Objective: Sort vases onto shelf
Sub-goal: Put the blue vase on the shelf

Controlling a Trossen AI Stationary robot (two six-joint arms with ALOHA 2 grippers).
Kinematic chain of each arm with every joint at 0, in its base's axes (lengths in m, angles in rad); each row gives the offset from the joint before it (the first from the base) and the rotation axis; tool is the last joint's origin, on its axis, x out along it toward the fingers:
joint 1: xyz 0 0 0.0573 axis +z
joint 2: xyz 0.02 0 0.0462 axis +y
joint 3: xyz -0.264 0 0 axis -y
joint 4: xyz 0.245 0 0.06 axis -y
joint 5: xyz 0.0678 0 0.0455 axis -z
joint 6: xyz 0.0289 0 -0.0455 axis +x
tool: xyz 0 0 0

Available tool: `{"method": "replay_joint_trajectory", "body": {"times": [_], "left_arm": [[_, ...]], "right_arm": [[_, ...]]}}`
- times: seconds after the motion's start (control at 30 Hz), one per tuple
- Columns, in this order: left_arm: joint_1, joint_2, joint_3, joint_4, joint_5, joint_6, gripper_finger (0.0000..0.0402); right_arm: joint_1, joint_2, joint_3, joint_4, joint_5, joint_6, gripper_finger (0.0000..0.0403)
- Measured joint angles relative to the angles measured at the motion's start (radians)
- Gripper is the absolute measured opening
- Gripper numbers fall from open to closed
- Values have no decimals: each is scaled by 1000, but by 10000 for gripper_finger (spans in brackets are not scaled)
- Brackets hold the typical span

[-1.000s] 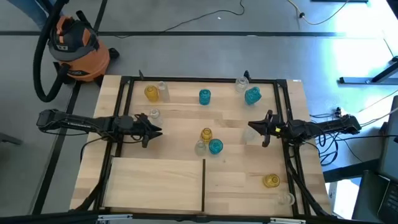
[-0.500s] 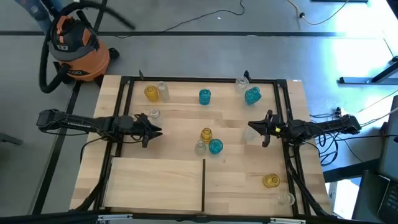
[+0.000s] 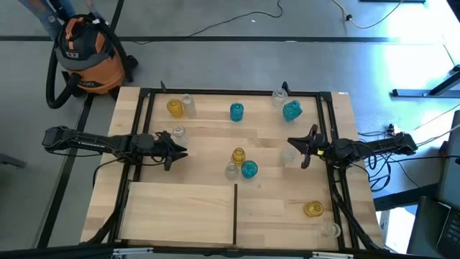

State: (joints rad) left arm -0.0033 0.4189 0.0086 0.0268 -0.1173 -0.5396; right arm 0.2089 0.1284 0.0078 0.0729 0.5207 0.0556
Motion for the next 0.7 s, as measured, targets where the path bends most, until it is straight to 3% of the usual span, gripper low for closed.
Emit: {"method": "replay_joint_trajectory", "body": {"times": [0.07,0.37,0.5,0.7], "left_arm": [[0,0,0,0,0,0,133],[0,0,0,0,0,0,133],[0,0,0,0,0,0,133],[0,0,0,0,0,0,133]], "right_arm": [[0,0,0,1,25,-62,1],[0,0,-1,10,26,-57,1],[0,-1,-2,147,9,217,1],[-2,-2,-2,486,209,351,1]]}}
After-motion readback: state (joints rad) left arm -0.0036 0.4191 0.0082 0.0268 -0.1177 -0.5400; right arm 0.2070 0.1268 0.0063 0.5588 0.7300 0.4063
